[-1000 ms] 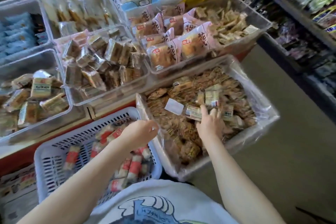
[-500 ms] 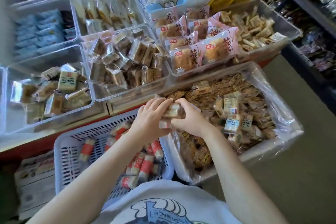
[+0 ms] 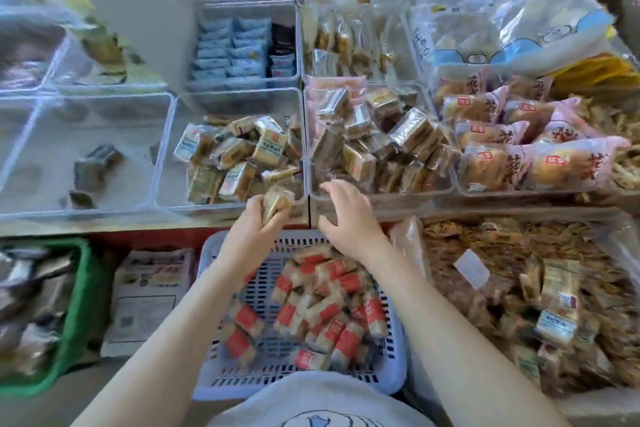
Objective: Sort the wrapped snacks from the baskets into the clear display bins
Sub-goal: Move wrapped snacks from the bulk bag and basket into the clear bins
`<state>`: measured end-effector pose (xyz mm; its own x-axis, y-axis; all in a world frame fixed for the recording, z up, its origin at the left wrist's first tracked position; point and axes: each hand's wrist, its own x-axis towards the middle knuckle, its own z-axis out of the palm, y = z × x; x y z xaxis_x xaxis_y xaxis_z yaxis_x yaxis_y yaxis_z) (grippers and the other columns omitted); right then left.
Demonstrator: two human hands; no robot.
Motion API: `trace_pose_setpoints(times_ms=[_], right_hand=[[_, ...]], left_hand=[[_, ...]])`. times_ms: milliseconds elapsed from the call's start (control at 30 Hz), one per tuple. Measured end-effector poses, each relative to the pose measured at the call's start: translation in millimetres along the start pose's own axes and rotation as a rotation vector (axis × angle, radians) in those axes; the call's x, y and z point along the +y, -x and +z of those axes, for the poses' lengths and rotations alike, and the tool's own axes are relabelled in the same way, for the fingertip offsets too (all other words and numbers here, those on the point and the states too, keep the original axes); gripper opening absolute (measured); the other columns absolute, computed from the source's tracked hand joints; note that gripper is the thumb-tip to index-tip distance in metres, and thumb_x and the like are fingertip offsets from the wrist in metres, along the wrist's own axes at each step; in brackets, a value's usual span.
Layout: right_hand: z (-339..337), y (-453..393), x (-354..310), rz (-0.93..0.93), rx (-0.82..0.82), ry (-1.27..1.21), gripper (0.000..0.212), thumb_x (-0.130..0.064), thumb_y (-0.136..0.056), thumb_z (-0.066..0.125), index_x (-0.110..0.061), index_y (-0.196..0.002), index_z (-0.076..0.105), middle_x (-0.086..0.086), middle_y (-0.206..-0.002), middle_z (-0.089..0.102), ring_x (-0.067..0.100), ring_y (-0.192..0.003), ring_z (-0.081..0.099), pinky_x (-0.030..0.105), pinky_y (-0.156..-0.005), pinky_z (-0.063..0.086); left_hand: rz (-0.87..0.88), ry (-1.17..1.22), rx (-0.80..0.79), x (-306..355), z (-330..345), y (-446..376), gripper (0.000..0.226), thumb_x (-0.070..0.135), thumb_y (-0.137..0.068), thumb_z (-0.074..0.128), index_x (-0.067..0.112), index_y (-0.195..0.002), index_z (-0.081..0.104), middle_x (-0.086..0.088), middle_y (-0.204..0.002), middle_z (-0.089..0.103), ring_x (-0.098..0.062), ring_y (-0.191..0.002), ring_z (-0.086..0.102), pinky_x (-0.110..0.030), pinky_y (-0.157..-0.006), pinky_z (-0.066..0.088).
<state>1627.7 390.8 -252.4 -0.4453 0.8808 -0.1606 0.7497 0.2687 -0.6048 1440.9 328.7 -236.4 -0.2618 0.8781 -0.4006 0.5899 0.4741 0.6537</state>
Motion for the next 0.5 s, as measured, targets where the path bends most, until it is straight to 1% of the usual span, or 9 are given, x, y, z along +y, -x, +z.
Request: trace_pose_setpoints(times_ms=[67,100,133,200,267,367,400,433,500], right_hand=[[23.3,-14.1,-2.6,-0.007,-0.082,0.191,0.071,-0.028,-0.096,0.056,-0.023,-0.157,0.02,0.005,-0.164,0.018,0.022,-0.153,0.009,0.046,-0.125,0.005],[33.7,-17.6,-0.7,0.005,-0.115,0.275,0.078,-0.028,-0.095,0.055,-0.025,-0.159,0.01,0.005,-0.166,0.011,0.022,-0.154,0.003,0.047,-0.124,-0.001],[41.3,-18.1,1.9,0.005,-0.13,0.357,0.085,-0.027,-0.095,0.055,-0.025,-0.159,0.0,0.005,-0.167,0.006,0.023,-0.154,-0.001,0.047,-0.123,-0.004],[49.6,-15.6,5.5,-0.01,-0.134,0.472,0.093,-0.024,-0.094,0.053,-0.026,-0.157,-0.016,0.005,-0.168,-0.002,0.024,-0.154,-0.007,0.049,-0.123,-0.008],[50.4,-15.4,6.3,-0.009,-0.145,0.511,0.094,-0.027,-0.095,0.051,-0.027,-0.156,-0.021,0.005,-0.167,-0.006,0.024,-0.154,-0.01,0.049,-0.123,-0.009],[47.6,-17.4,5.5,-0.005,-0.17,0.522,0.094,-0.028,-0.095,0.05,-0.027,-0.156,-0.021,0.004,-0.167,-0.008,0.023,-0.154,-0.012,0.049,-0.123,-0.009],[47.4,-17.5,5.3,0.0,-0.177,0.521,0.093,-0.028,-0.094,0.049,-0.027,-0.156,-0.021,0.004,-0.167,-0.009,0.023,-0.154,-0.012,0.049,-0.123,-0.009],[47.3,-17.4,5.2,0.007,-0.186,0.525,0.093,-0.028,-0.094,0.048,-0.027,-0.156,-0.022,0.004,-0.167,-0.01,0.023,-0.153,-0.013,0.049,-0.123,-0.01],[47.4,-17.6,3.9,0.025,-0.21,0.545,0.094,-0.03,-0.094,0.048,-0.026,-0.155,-0.025,0.004,-0.167,-0.013,0.024,-0.153,-0.014,0.049,-0.123,-0.01]], left_hand=[[0.016,-0.011,0.033,-7.9,-18.2,-10.9,0.05,0.051,-0.098,0.048,0.023,-0.139,0.039,0.004,-0.115,0.061,-0.016,-0.092,0.059,-0.036,-0.072,0.046],[0.04,-0.03,0.057,-11.1,-25.8,-17.7,0.057,0.049,-0.098,0.049,0.021,-0.145,0.036,-0.001,-0.129,0.058,-0.018,-0.105,0.058,-0.037,-0.081,0.047],[0.066,-0.054,0.086,-13.1,-32.2,-24.7,0.063,0.048,-0.097,0.05,0.019,-0.15,0.032,-0.003,-0.141,0.052,-0.02,-0.118,0.054,-0.038,-0.091,0.047],[0.115,-0.093,0.152,-11.7,-42.9,-41.2,0.069,0.047,-0.096,0.053,0.018,-0.154,0.028,-0.003,-0.152,0.042,-0.02,-0.133,0.045,-0.039,-0.103,0.042],[0.17,-0.12,0.223,-4.8,-49.4,-59.4,0.07,0.044,-0.096,0.055,0.02,-0.155,0.025,-0.006,-0.155,0.036,-0.022,-0.137,0.04,-0.041,-0.105,0.04],[0.291,-0.099,0.361,7.9,-52.8,-87.0,0.065,0.034,-0.095,0.061,0.033,-0.151,0.028,-0.013,-0.148,0.036,-0.03,-0.124,0.048,-0.045,-0.097,0.048],[0.315,-0.098,0.388,11.3,-51.2,-95.0,0.063,0.028,-0.096,0.061,0.036,-0.15,0.03,-0.015,-0.15,0.032,-0.033,-0.127,0.044,-0.048,-0.1,0.047],[0.32,-0.114,0.392,12.1,-48.1,-104.1,0.062,0.024,-0.096,0.06,0.036,-0.15,0.032,-0.016,-0.154,0.024,-0.036,-0.137,0.033,-0.051,-0.107,0.041],[0.302,-0.261,0.334,8.3,-40.3,-120.1,0.06,0.027,-0.098,0.054,0.032,-0.152,0.03,-0.015,-0.162,0.009,-0.036,-0.15,0.006,-0.054,-0.12,0.017]])
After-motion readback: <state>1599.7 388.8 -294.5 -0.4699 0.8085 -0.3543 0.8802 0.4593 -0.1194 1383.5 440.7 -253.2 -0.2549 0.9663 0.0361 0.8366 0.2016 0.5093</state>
